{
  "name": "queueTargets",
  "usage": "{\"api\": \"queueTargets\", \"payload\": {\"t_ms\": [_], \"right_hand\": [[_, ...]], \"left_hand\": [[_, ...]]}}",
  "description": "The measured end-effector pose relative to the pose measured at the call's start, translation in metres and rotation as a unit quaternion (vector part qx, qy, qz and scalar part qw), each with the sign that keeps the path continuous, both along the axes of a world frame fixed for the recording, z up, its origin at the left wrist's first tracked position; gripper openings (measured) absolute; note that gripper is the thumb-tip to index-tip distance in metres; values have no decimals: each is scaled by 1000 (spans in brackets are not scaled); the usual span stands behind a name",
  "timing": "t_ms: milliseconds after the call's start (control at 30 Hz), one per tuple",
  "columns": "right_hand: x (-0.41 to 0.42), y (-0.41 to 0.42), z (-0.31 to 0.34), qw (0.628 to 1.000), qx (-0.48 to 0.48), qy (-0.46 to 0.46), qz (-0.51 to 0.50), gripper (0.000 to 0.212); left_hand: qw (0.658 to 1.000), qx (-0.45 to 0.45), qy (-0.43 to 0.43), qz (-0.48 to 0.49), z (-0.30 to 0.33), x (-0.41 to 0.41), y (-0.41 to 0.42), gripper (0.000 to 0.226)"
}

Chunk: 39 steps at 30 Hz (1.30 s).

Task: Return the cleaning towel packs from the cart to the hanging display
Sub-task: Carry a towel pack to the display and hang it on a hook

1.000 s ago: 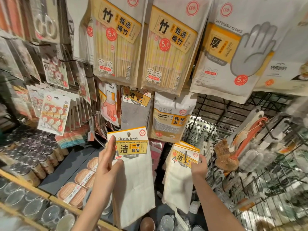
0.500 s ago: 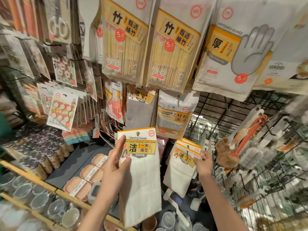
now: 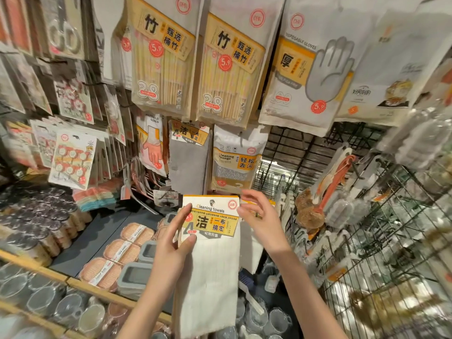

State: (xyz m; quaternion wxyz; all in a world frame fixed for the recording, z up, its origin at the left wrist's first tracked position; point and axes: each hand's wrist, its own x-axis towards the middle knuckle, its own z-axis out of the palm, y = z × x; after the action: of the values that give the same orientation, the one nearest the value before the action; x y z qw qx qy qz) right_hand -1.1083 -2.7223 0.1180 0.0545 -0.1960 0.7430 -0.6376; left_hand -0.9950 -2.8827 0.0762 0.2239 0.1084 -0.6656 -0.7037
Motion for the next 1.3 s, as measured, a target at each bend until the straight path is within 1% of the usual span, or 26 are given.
{"api": "queueTargets", "payload": {"t_ms": [100, 167, 267, 400, 500, 600, 700, 767, 833, 900, 1100, 1300], "right_hand": [[11, -2, -1, 999, 15, 9, 28, 41], [14, -1, -4, 999, 30, 20, 18, 42], [16, 6, -4, 998, 45, 36, -2, 40], [16, 13, -4, 997, 55, 46, 8, 37], [14, 18, -5, 995, 88, 49, 11, 35], [11, 23, -7, 992, 116, 31, 27, 35], [7, 31, -17, 993, 110, -12, 42, 42], [4, 37, -26, 993, 108, -26, 37, 41], [-1, 44, -37, 995, 96, -31, 26, 38], [-9, 51, -49, 995, 92, -36, -5, 37], [-51, 64, -80, 986, 146, -42, -74, 35], [-91, 61, -100, 970, 188, -94, -121, 33]], "left_hand": [[1000, 13, 7, -14, 0, 2, 7, 59], [1000, 22, 5, -22, -1, 4, 10, 59], [999, 13, 2, -31, -3, 4, 14, 61], [999, 3, 0, -40, -4, 1, 20, 61], [999, 6, 1, -39, -5, -1, 22, 60], [999, 13, -11, -41, -9, -4, 22, 58], [998, 12, -29, -60, -12, -8, 21, 58], [998, 2, -28, -63, -12, -11, 22, 59], [998, 3, -27, -56, -12, -14, 21, 56], [998, 10, -33, -53, -15, -17, 19, 48], [999, 23, -34, -33, -21, -20, 7, 29], [999, 6, -33, -8, -27, -22, -11, 31]]}}
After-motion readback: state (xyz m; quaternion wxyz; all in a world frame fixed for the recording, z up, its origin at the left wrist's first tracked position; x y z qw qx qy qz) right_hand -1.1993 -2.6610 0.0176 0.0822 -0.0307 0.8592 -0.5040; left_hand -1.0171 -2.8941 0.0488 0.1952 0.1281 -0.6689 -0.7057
